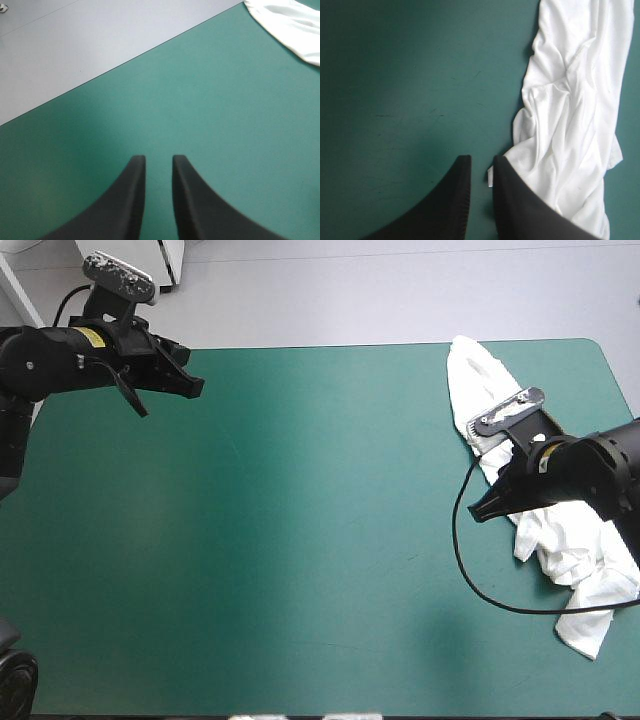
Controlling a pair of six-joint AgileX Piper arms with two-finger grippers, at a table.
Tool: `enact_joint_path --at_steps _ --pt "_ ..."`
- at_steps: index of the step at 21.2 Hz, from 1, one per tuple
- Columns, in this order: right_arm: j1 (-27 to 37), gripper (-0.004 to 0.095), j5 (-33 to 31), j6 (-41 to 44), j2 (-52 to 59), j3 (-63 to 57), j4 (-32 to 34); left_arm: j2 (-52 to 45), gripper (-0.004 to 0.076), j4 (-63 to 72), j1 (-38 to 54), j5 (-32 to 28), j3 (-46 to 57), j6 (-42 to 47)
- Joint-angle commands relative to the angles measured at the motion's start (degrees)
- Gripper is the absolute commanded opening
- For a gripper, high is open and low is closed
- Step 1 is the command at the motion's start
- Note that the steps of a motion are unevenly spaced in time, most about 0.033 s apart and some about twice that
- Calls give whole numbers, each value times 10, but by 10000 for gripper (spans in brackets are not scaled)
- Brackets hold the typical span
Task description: Fold the cloth
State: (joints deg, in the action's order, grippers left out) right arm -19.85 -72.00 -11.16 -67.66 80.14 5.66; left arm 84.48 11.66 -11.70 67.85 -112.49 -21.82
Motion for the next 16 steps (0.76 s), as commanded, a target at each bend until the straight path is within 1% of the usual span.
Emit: enact_joint_path --at_steps 1,3,4,5,8,10,12,13,14,16 --pt "2 360 5 26 26 10 48 -28 266 15 0 -25 -17 3" --pt "2 463 4 54 25 10 88 -32 308 17 0 -25 -17 3" --pt "2 508 4 65 22 9 107 -33 316 19 0 -25 -17 3" --pt "2 541 4 84 11 9 141 -33 318 27 0 -25 -17 4" --pt "2 538 4 99 -30 9 169 -33 317 30 0 -24 -10 4" --pt "14 536 5 108 -70 9 167 -33 318 29 0 -21 3 4" --pt "52 536 17 108 -103 9 150 -33 318 29 0 -21 22 4" --pt "87 536 34 108 -120 9 145 -33 317 29 0 -21 34 4" --pt "116 537 52 108 -131 9 125 -33 317 29 0 -22 40 4" --pt "161 536 72 99 -157 9 96 -33 318 29 0 -24 52 3"
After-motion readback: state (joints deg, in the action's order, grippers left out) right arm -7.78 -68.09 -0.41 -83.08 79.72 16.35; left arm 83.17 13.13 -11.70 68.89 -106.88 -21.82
